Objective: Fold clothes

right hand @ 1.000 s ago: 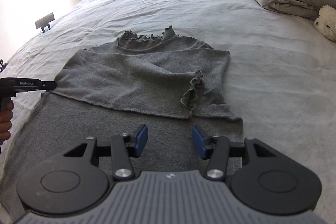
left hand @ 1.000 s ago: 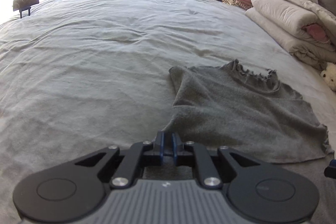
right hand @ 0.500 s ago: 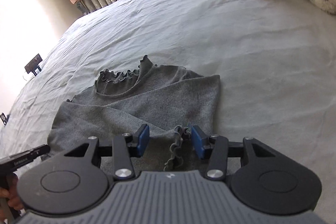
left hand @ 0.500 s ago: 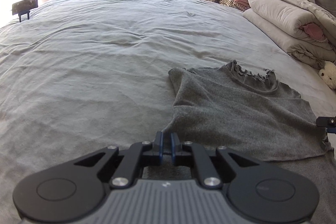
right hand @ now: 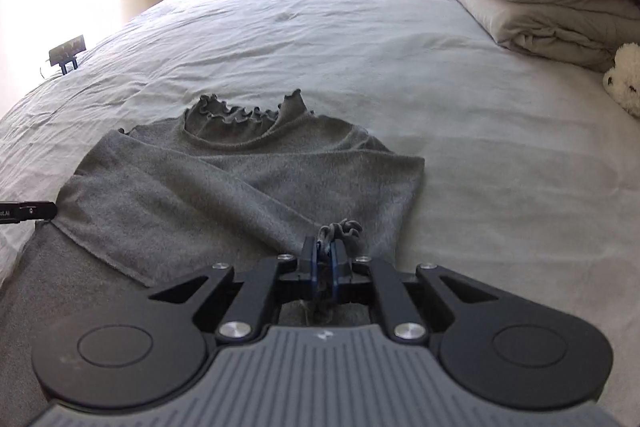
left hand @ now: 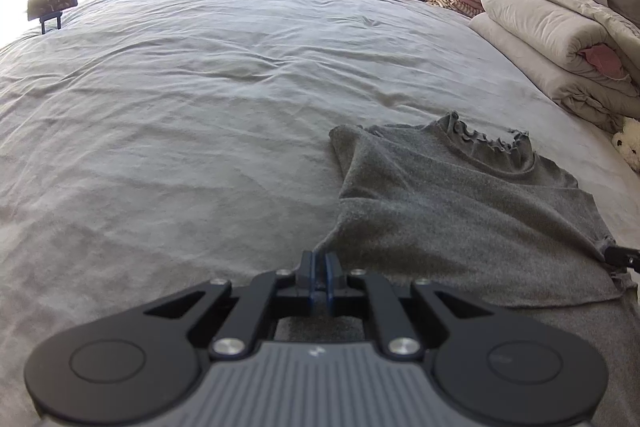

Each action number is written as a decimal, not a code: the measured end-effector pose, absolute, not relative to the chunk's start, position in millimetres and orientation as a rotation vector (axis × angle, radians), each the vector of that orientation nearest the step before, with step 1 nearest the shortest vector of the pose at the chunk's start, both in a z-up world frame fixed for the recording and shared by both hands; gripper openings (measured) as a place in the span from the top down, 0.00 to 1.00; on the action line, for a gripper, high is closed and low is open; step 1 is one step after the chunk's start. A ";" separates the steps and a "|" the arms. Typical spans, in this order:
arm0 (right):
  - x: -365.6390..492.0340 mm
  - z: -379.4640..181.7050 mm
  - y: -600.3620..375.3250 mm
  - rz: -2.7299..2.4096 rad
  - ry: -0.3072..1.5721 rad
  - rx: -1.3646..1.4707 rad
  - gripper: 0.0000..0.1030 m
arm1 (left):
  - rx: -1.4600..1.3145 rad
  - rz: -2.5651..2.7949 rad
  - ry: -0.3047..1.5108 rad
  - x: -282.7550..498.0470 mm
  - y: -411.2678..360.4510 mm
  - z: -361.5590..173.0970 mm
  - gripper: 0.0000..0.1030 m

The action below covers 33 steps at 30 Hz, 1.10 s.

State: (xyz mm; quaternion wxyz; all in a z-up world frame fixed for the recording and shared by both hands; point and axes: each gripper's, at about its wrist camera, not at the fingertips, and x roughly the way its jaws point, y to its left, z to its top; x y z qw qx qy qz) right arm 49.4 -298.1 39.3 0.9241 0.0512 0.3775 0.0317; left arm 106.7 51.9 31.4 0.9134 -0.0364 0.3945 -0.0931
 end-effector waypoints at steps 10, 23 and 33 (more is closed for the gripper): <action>91.3 41.3 -309.0 0.058 0.883 0.184 0.62 | -0.084 -0.194 0.820 107.3 53.2 31.9 0.93; 77.5 41.9 -271.8 -0.023 0.731 -0.155 0.93 | -0.078 -0.193 0.817 106.9 52.8 31.6 0.93; 71.7 58.5 -276.3 -0.079 0.631 -0.119 0.66 | -0.132 -0.196 0.832 109.4 62.7 40.5 0.92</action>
